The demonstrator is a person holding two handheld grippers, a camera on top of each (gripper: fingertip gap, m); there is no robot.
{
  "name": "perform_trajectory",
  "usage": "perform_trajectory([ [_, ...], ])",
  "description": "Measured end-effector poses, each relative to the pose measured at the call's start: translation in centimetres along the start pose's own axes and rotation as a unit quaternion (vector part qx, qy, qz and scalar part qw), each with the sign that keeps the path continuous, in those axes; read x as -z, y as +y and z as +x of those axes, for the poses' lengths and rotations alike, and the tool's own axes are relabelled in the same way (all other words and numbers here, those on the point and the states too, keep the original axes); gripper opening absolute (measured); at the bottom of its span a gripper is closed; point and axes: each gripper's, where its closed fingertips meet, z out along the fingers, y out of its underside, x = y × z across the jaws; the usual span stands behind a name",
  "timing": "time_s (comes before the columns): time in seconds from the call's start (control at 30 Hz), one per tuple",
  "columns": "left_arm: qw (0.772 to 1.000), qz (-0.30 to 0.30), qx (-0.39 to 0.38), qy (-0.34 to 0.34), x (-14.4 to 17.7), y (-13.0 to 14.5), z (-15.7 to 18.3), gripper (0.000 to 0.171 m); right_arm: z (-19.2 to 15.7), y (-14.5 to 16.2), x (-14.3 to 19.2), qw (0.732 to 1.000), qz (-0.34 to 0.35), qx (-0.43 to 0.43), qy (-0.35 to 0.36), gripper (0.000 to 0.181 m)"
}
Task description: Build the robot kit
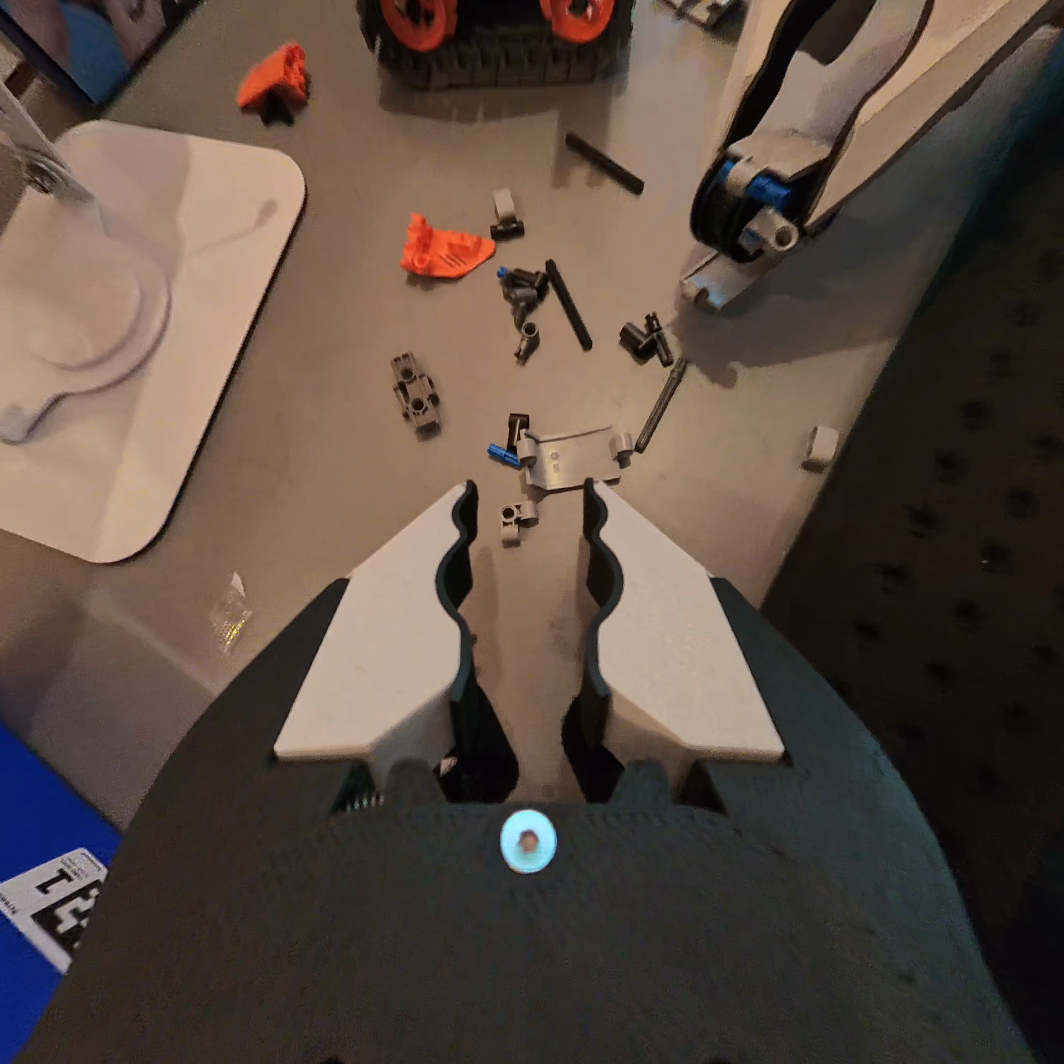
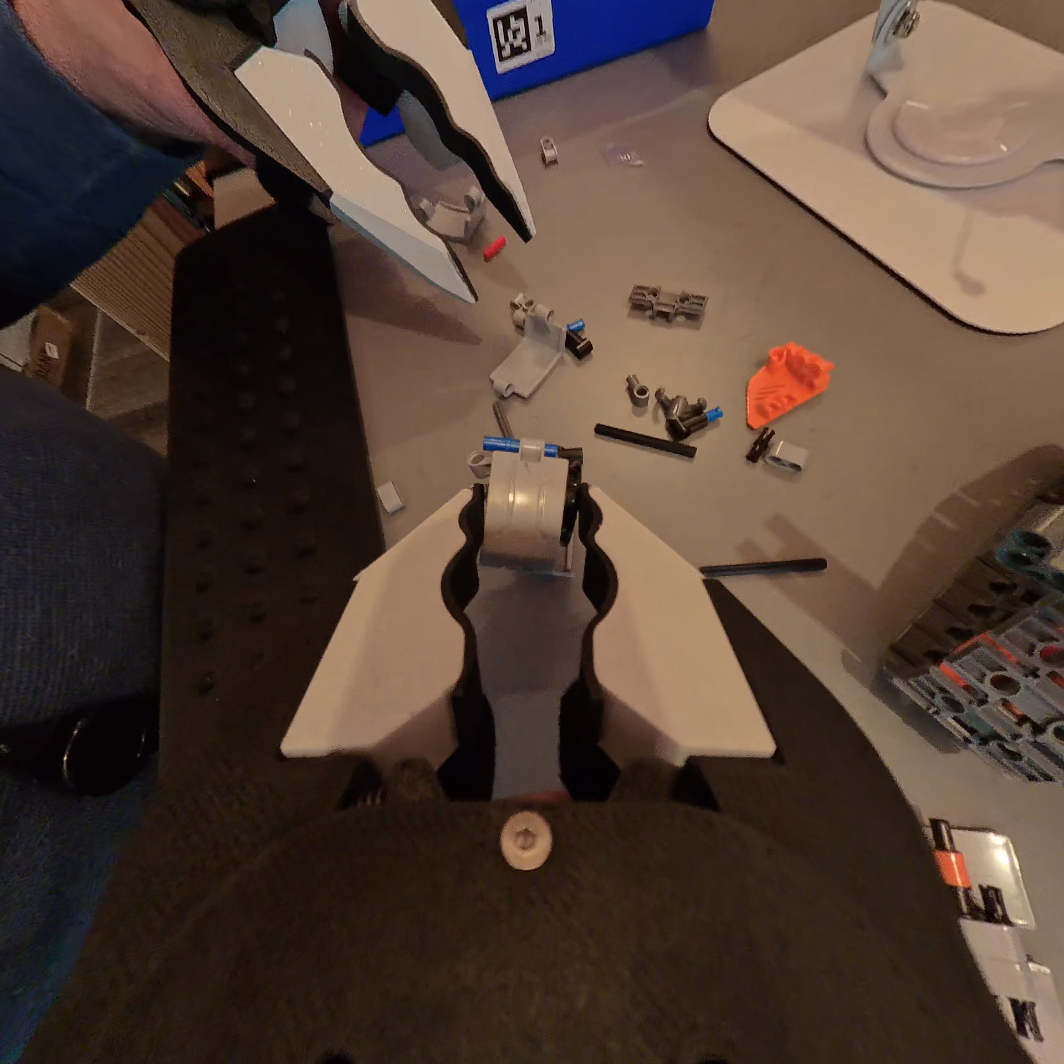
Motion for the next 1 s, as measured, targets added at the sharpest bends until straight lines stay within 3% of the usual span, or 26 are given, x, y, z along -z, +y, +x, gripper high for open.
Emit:
perform_trajectory([
  [0.33, 1.000, -0.009, 0.015, 0.000, -0.4, 0.9, 0.1, 0.034, 0.3, 1.6, -0.1, 0.999, -0.038, 0.009, 0.019, 0.032],
  [0.53, 1.000, 0.005, 0.029, -0.004, 0.2, 1.2, 0.3, 0.034, -0.3, 1.6, 0.3, 0.998, -0.053, 0.021, 0.015, 0.043],
  [1.0, 0.999, 0.022, 0.050, -0.004, 0.6, 1.8, 0.5, 0.034, -1.3, 1.8, 0.4, 0.997, -0.070, 0.021, -0.004, 0.038],
])
